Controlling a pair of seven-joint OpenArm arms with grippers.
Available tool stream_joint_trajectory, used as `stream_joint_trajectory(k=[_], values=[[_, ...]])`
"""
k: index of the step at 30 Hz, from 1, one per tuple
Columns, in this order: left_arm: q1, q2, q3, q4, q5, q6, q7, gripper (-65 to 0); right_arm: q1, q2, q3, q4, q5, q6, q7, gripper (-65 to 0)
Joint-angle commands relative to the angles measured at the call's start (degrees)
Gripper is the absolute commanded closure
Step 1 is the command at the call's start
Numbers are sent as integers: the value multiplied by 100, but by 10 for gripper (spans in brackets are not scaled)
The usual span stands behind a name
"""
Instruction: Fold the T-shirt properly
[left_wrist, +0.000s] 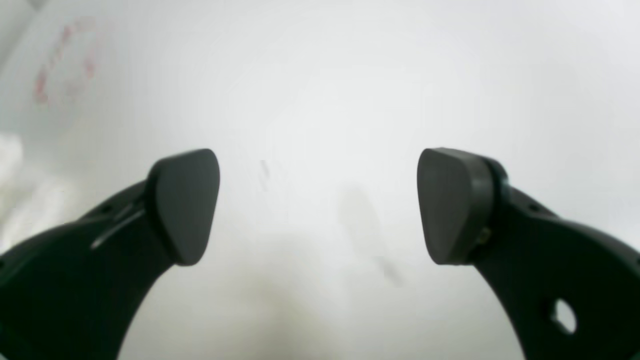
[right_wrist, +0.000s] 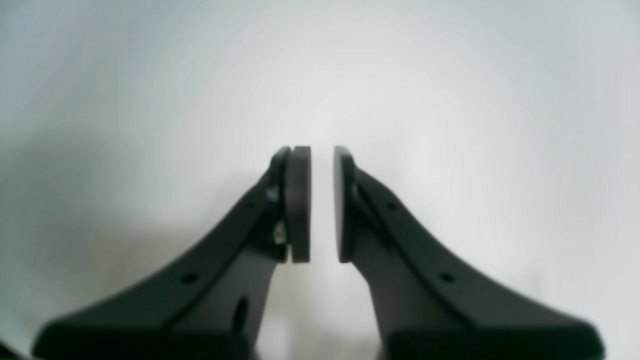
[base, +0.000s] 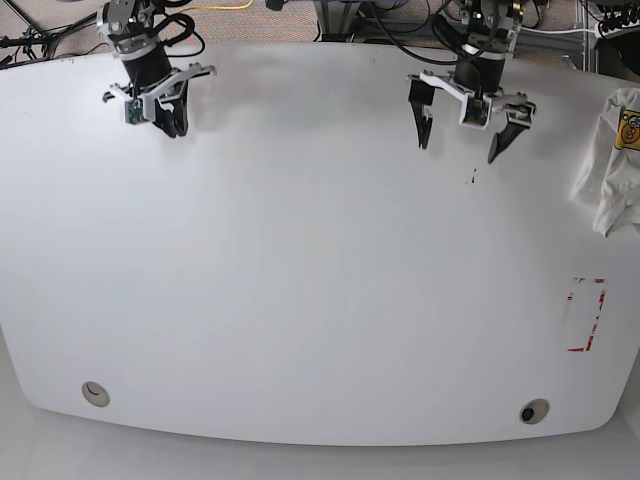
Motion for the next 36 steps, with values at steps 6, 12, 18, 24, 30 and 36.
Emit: stream_joint_trajectory(k=[6, 12, 18, 24, 30, 36], values=[[1863, 20, 328, 317, -36, 36, -192, -569, -1486, 19, -14, 225, 749, 113, 602, -73], [2627, -15, 372, -8, -247, 45, -183, -468, -2145, -104, -181, -48, 881, 544, 602, -73], [2610, -464, 425, -834, -907, 36, -165, -472, -2163, -227, -251, -830, 696, 728, 602, -73], [2012, -842, 627, -1749, -1469, 36, -148, -471, -1530, -236, -436, -1964, -245, 693, 602, -73], [1317, -1018, 829, -2874, -1522, 36, -148, -471, -994, -201, -462, -3178, -482, 693, 638, -71], [544, -991, 873, -4272, -1531, 36, -174, -467, -370, 10, -480, -4549, -500, 684, 1174, -71]])
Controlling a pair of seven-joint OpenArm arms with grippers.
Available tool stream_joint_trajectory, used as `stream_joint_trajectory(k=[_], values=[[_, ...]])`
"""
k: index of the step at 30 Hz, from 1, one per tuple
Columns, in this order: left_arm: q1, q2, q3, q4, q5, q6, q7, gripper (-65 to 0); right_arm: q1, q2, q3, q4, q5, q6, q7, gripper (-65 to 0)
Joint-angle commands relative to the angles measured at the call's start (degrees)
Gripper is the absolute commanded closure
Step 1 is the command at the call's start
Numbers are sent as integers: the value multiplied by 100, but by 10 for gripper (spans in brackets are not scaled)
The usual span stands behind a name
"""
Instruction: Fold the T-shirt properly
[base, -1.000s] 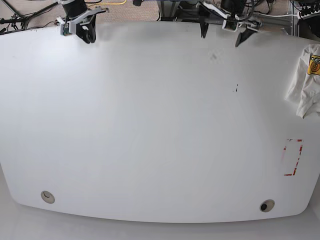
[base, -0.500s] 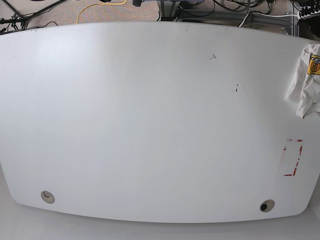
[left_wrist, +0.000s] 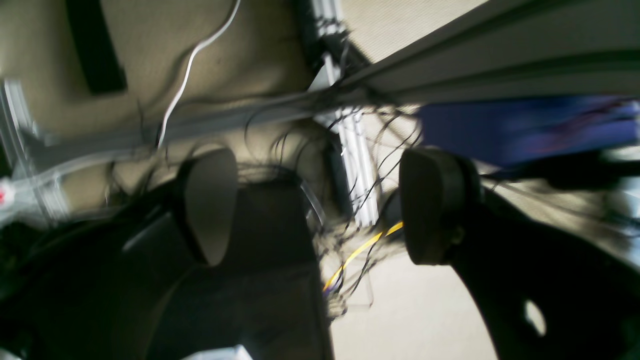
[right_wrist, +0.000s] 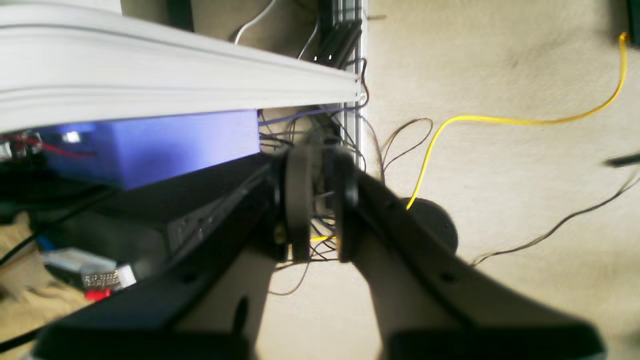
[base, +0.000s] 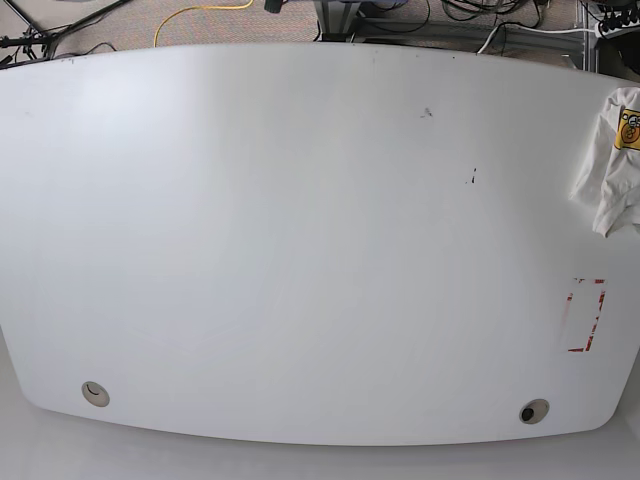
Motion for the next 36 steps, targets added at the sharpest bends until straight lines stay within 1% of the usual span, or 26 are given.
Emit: stream_joint_trajectory(k=[1, 5, 9, 11, 15, 18, 23, 28, 36], values=[[-134, 8, 36, -487, -18, -34, -60, -467, 162, 137, 21, -491, 42, 53, 149, -71], [-653, 8, 98, -1278, -18, -34, -69, -465, 566, 287, 12, -1265, 42, 53, 184, -71], [-1048, 8, 212, -1973, -18, -34, -78, -465, 777, 322, 12, -1643, 25, 44, 228, -71], [-1312, 8, 221, -2342, -18, -34, -78, -465, 900, 322, 12, -1792, -125, -44, 228, -71], [-1796, 96, 203, -3072, -18, -34, -78, -465, 1190, 287, 12, -2091, -608, -528, 237, -71], [-2182, 122, 195, -3625, -18, -17, -78, -465, 1445, 260, 21, -2337, -845, -826, 237, -71], [-2824, 131, 195, -4601, -18, -17, -69, -465, 1894, 155, 21, -2856, -1056, -1064, 237, -73], [-3466, 131, 186, -5507, -27, -17, -69, -465, 2342, 155, 21, -3436, -1311, -1380, 237, -75], [-4108, 131, 186, -6307, -27, -17, -43, -465, 2747, 102, 21, -4025, -1804, -1820, 237, -79]])
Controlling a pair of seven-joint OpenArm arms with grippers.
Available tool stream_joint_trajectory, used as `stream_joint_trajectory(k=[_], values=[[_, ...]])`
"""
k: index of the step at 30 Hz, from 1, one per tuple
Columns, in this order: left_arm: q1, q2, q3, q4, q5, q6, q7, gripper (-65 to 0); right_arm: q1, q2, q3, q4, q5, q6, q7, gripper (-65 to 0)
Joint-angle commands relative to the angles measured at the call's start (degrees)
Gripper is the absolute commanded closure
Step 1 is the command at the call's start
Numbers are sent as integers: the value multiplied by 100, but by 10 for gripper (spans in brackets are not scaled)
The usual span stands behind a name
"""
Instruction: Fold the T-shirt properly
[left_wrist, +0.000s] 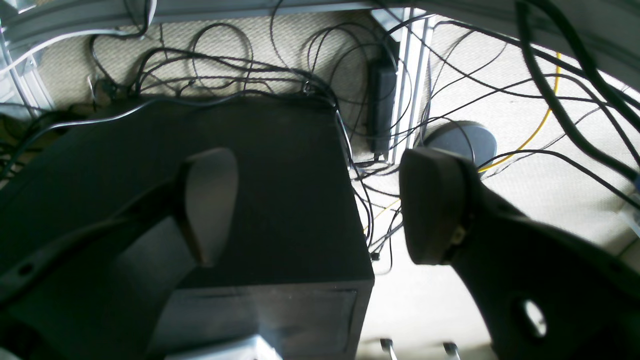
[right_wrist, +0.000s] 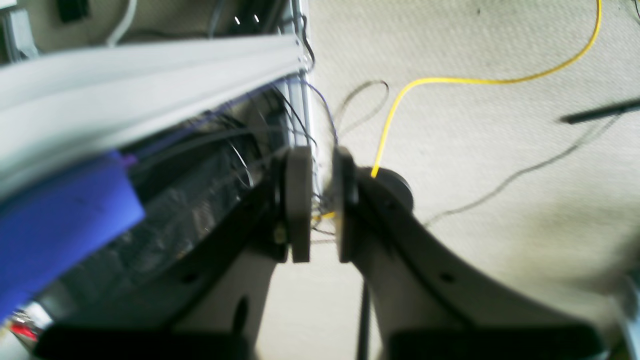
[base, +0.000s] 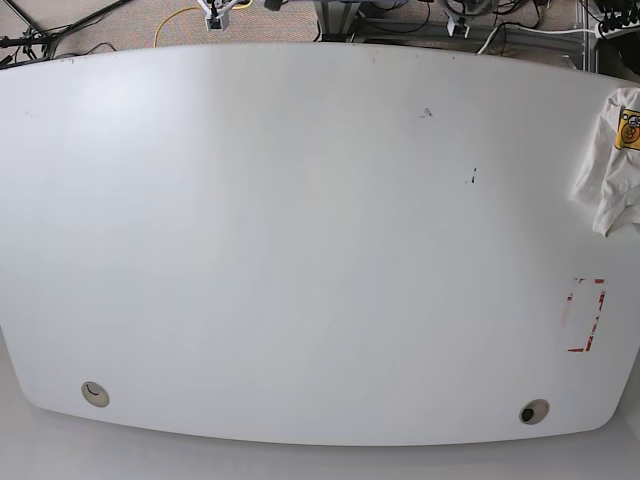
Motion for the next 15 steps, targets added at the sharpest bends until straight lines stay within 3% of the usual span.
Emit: stream_joint_trajectory(k=[1, 5, 15], values=[[-139, -20, -2, -227, -7, -1, -30, -465, 17, 10, 14, -146, -160, -142, 12, -79], [-236, -20, -2, -359, -7, 7, -30, -465, 61, -86, 14, -190, -310, -344, -6, -79], [-209, -20, -11, -139, -7, 7, -65, -469, 87, -130, 14, -190, -327, -353, 20, -79]])
